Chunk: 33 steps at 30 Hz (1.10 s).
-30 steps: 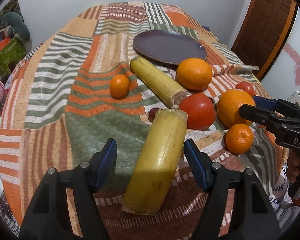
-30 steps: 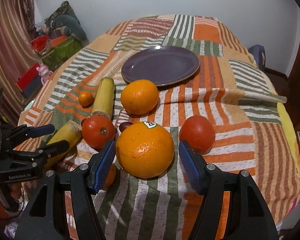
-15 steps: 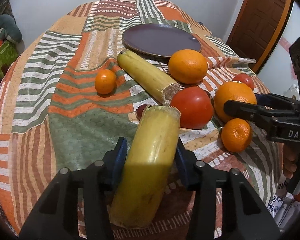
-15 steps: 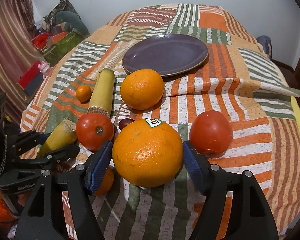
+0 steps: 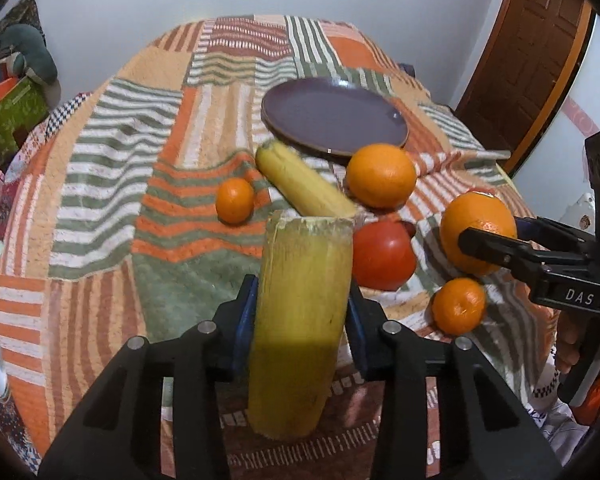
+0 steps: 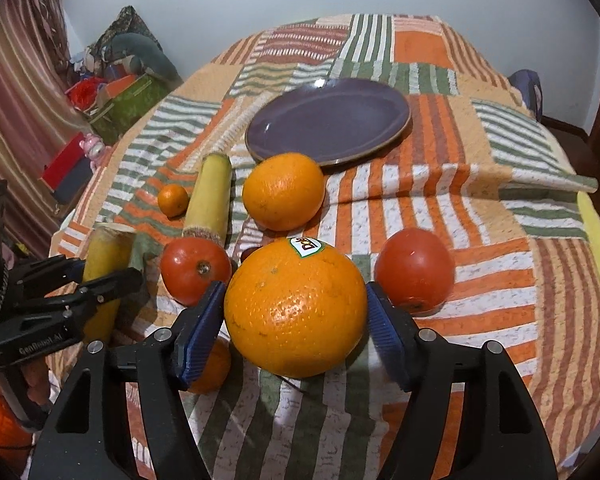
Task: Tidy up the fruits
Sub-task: 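Grasp the large stickered orange with the right tool while the left tool lifts the cob, then carry the cob and orange over the purple plate and lower them with both tools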
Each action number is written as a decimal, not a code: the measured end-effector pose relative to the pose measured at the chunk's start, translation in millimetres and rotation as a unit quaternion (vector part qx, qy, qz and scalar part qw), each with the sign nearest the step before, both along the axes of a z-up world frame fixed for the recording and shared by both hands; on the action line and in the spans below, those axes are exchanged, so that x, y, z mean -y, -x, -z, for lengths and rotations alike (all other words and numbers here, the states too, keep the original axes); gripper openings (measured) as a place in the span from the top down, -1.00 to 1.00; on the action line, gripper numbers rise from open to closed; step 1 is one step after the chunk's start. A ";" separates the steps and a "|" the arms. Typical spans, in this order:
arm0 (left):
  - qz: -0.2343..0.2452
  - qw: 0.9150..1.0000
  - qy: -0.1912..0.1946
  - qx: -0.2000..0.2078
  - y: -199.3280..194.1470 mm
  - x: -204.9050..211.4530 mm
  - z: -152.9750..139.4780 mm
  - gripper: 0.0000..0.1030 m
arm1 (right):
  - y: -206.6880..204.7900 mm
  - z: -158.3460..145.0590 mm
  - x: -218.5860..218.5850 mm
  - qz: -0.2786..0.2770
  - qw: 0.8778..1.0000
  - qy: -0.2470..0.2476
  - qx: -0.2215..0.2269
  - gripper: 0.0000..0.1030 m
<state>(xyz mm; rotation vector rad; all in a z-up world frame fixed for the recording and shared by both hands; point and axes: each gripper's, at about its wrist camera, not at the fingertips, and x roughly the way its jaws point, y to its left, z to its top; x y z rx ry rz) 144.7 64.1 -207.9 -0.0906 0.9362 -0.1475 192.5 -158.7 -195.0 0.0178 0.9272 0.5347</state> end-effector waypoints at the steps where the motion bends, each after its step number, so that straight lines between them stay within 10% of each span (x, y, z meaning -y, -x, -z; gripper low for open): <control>1: 0.000 1.000 0.000 0.004 1.1 -0.2 -4.1 0.22 | 0.3 -3.5 1.7 0.001 1.000 -0.002 0.005 -0.29; 33: 0.012 0.991 -0.012 0.132 -63.4 20.7 -105.6 0.25 | -42.8 -98.6 23.4 0.041 0.986 -0.023 0.158 -0.29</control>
